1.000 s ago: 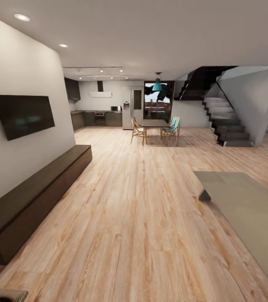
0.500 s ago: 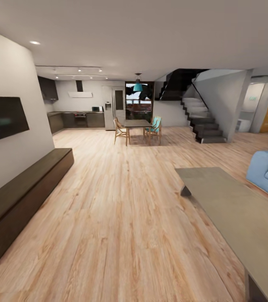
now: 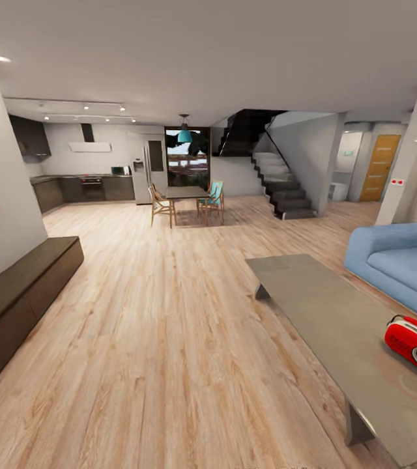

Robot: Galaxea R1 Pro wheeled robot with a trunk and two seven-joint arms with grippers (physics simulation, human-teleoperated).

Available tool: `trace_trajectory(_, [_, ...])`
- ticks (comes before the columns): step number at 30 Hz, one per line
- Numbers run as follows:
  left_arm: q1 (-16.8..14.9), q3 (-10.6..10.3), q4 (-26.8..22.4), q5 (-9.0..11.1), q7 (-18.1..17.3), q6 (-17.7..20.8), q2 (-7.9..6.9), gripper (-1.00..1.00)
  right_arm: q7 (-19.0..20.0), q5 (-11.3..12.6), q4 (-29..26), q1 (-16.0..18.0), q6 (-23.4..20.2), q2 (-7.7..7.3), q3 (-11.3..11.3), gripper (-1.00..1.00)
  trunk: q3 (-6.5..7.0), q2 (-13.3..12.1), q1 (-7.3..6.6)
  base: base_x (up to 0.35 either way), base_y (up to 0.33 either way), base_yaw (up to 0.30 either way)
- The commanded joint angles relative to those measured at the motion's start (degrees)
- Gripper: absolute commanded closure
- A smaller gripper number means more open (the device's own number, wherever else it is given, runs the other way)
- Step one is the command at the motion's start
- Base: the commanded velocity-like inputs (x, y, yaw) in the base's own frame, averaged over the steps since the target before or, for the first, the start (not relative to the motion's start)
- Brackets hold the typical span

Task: Turn on the radio receiver that's on the table in the living room.

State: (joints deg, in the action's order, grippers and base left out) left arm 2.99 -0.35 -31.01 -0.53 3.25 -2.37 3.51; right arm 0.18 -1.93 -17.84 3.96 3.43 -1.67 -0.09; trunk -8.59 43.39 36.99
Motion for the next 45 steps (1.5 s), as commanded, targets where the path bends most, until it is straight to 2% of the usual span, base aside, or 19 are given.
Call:
trace_trajectory(1, [0.0,0.0,-0.01,0.0,0.0,0.0,0.0,-1.0,0.0,0.0,0.0,0.0,0.0,0.0,0.0,-1.0,0.19,-0.42,-0.23,0.0,0.0,-0.286])
trace_trajectory(11, [0.0,0.0,0.02,0.0,0.2,-0.01,0.04,-1.0,0.0,0.0,0.0,0.0,0.0,0.0,0.0,-1.0,1.98,-4.43,-2.42,0.0,0.0,-0.286])
trace_trajectory(17, [0.0,0.0,0.01,0.07,2.76,-0.04,0.11,-1.0,0.0,0.0,0.0,0.0,0.0,0.0,0.0,-1.0,3.06,-6.83,-3.74,0.0,0.0,-0.284])
trace_trajectory(29, [0.0,0.0,0.01,0.09,2.99,-0.09,0.02,-1.0,0.0,0.0,0.0,0.0,0.0,0.0,0.0,-1.0,5.21,-11.65,-6.38,0.0,0.0,-0.238])
trace_trajectory(45, [0.0,0.0,0.01,0.09,2.99,-0.09,0.09,-1.0,0.0,0.0,0.0,0.0,0.0,0.0,0.0,-1.0,8.09,-18.06,-9.89,0.0,0.0,-0.025])
